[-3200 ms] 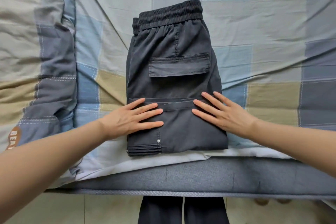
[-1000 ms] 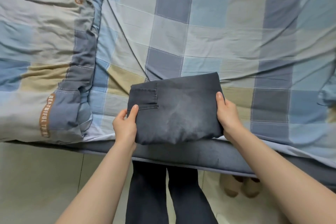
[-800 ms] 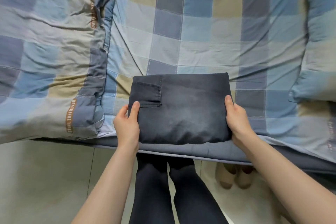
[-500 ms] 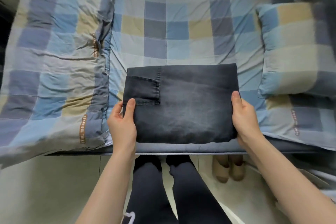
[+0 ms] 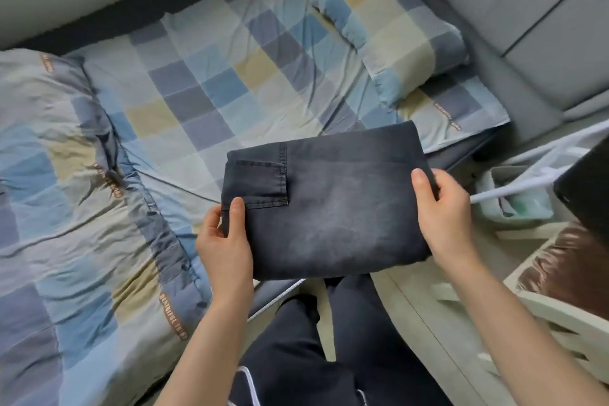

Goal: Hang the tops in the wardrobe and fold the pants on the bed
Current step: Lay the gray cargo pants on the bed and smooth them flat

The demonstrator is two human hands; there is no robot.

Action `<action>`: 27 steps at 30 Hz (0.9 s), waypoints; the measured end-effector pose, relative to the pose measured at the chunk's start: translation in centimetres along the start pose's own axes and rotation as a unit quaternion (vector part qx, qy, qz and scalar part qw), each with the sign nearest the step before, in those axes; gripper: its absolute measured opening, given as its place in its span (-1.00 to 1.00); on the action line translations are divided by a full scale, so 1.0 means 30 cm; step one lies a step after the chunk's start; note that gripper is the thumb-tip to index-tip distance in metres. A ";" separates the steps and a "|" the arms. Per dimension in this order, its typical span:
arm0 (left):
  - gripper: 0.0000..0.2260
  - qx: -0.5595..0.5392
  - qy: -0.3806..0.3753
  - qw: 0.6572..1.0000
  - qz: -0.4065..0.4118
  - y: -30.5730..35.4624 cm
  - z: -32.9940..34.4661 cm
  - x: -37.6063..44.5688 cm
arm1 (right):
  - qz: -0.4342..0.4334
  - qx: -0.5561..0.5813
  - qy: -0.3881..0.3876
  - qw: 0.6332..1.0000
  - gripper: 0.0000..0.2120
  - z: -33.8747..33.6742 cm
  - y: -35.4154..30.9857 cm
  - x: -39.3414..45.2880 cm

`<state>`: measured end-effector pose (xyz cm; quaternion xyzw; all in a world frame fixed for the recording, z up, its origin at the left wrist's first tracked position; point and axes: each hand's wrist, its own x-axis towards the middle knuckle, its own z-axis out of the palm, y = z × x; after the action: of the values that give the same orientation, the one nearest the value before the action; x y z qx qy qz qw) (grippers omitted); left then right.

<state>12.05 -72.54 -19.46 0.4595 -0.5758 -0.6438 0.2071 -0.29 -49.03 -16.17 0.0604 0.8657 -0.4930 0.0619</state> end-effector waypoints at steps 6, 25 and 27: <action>-0.79 0.081 -0.140 0.986 0.033 0.023 -0.020 -0.060 | 0.041 0.059 0.077 0.994 -0.58 -0.101 0.061 -0.274; -0.71 0.269 -0.525 0.789 0.170 -0.152 0.168 -0.758 | 0.171 -0.032 0.378 0.909 -0.58 -0.590 0.448 -1.141; -0.73 0.281 -0.535 0.778 0.171 -0.193 0.157 -0.844 | 0.173 -0.048 0.397 0.900 -0.62 -0.628 0.501 -1.231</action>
<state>22.12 -48.33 -16.31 -0.0271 -0.8184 -0.5497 -0.1653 37.68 -26.80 -13.19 0.3972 0.8170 -0.3672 -0.1996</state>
